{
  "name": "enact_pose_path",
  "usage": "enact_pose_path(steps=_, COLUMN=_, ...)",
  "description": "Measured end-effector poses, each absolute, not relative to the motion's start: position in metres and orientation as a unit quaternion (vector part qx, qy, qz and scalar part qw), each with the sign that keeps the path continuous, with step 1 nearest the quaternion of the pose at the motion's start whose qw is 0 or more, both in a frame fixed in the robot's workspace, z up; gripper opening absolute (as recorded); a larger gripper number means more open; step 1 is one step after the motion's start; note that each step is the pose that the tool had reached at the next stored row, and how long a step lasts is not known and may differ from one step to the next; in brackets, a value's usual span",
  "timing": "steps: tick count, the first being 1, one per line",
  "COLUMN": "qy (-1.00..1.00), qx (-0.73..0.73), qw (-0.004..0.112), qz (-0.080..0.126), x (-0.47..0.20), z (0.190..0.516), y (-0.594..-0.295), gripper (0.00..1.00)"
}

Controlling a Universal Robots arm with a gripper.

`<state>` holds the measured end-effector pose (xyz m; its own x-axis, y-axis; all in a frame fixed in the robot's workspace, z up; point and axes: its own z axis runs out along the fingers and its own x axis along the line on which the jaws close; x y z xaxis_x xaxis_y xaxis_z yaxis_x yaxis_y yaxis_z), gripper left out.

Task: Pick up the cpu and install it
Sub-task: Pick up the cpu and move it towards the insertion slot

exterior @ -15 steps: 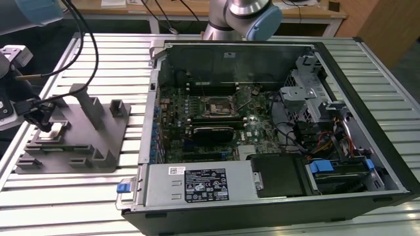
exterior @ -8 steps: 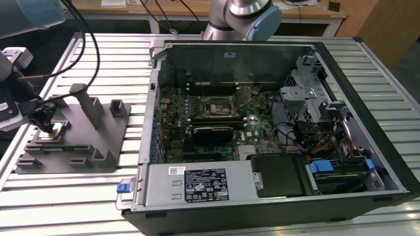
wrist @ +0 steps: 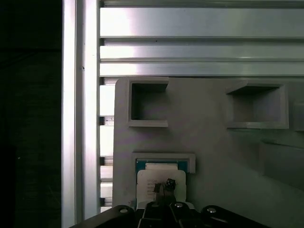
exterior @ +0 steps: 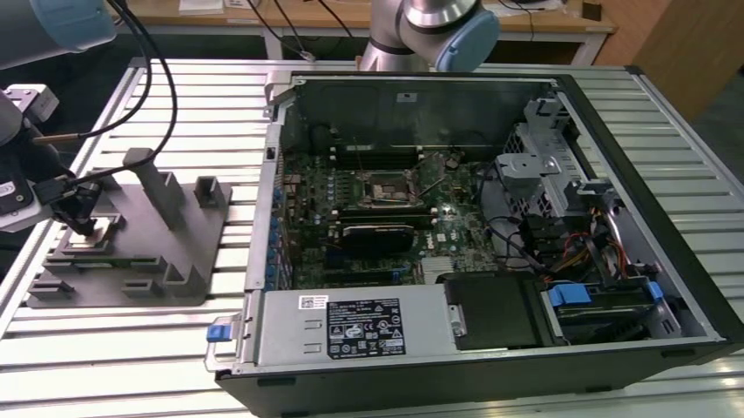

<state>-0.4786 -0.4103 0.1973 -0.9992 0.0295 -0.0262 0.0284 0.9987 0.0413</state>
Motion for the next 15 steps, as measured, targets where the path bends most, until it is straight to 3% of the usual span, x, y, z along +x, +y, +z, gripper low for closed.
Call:
enact_pose_path(steps=2, qy=1.0, qx=0.014, qw=0.013, qz=0.02, x=-0.4787, z=0.1974, y=-0.4103, gripper=0.11)
enact_pose_path(steps=7, qy=1.0, qx=0.014, qw=0.013, qz=0.02, x=-0.4789, z=0.1973, y=-0.4103, gripper=0.35)
enact_pose_path(steps=10, qy=1.0, qx=0.014, qw=0.013, qz=0.02, x=-0.479, z=0.1974, y=-0.4103, gripper=0.41)
enact_pose_path(steps=12, qy=1.0, qx=0.014, qw=0.013, qz=0.02, x=-0.479, z=0.1973, y=-0.4103, gripper=0.53)
enact_pose_path(steps=15, qy=1.0, qx=0.014, qw=0.013, qz=0.02, x=-0.4791, z=0.1973, y=-0.4103, gripper=0.59)
